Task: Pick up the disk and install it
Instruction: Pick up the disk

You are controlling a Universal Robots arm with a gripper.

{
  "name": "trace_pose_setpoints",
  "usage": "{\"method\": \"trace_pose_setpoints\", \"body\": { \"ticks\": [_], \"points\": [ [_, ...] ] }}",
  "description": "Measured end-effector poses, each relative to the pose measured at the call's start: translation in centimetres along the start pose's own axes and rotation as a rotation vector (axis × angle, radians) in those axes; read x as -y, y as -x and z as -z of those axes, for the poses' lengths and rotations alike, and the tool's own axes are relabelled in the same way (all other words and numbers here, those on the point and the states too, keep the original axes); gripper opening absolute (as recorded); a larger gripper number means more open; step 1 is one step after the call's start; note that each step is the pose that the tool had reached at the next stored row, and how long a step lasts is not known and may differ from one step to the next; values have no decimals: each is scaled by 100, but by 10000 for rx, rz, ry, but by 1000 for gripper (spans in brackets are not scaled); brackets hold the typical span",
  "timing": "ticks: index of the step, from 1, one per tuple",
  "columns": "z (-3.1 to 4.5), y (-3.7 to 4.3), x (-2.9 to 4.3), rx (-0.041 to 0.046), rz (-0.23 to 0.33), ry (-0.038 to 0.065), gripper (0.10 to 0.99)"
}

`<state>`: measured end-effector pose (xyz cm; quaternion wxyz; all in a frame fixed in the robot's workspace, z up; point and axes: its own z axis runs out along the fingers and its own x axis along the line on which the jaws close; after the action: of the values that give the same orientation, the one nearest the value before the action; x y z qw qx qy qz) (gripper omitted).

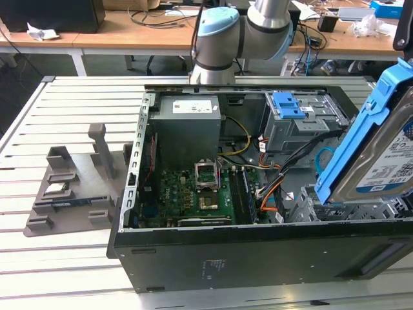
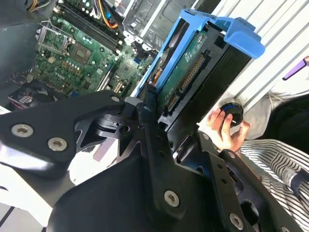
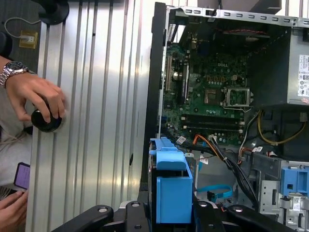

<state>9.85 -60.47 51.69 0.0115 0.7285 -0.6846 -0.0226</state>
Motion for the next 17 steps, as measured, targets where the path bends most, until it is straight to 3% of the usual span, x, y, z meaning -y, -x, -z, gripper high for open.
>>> {"method": "trace_pose_setpoints", "body": {
  "ticks": [5,10,12,17],
  "points": [
    [-50,12,102,1,0,10,365],
    [-98,102,244,2,0,23,365],
    [-144,168,425,1,0,27,365],
    [-209,182,748,2,0,32,365]
  ]
}}
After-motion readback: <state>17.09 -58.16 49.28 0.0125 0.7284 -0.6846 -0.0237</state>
